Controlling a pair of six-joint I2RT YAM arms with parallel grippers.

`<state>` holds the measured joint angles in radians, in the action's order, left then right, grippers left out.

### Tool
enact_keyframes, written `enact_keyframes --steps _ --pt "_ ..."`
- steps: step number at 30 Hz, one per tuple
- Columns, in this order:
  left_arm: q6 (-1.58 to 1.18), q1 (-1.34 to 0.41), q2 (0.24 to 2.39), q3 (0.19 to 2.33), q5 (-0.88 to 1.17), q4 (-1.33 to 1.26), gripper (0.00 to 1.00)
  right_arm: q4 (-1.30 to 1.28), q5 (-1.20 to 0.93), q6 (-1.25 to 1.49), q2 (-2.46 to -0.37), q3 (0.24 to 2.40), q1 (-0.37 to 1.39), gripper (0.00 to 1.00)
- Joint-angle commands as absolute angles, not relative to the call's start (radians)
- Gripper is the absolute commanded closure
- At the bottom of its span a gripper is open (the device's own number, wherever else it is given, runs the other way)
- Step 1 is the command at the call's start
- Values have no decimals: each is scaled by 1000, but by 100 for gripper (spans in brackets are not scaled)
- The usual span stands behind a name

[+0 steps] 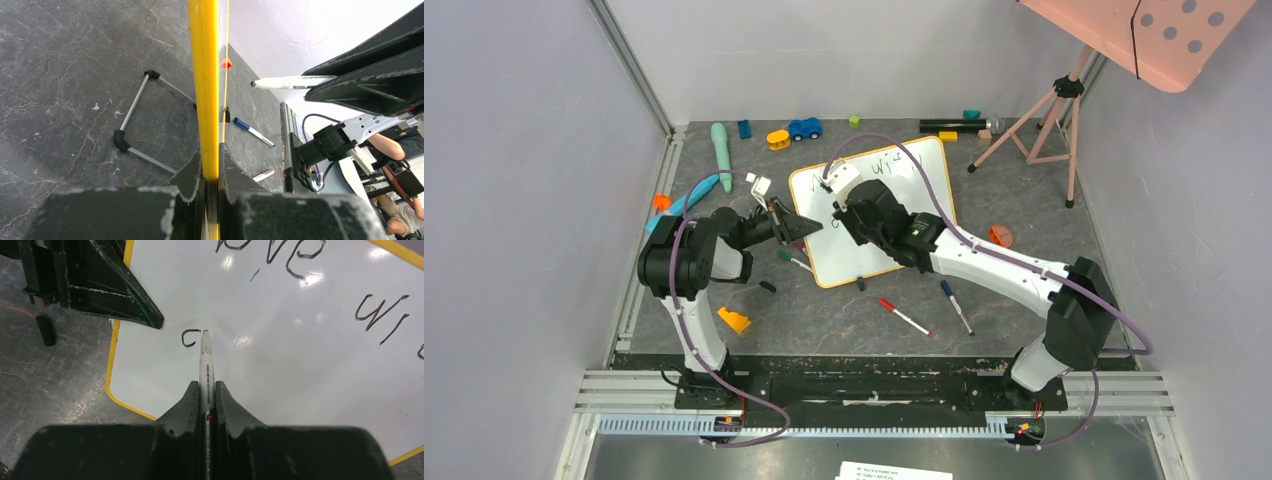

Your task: Write a sentence on the whiteboard

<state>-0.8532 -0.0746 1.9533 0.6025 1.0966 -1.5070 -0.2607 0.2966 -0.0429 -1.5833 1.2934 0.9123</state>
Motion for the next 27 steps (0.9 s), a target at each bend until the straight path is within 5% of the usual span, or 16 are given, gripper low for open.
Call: enact_keyframes --steps 1,27 --pt "-664 -71 1959 586 1038 -1557 98 -278 307 -51 -1613 1334 911 100" --pt "-658 -71 1957 581 1037 -1557 98 -287 359 -52 -1669 1373 902 100"
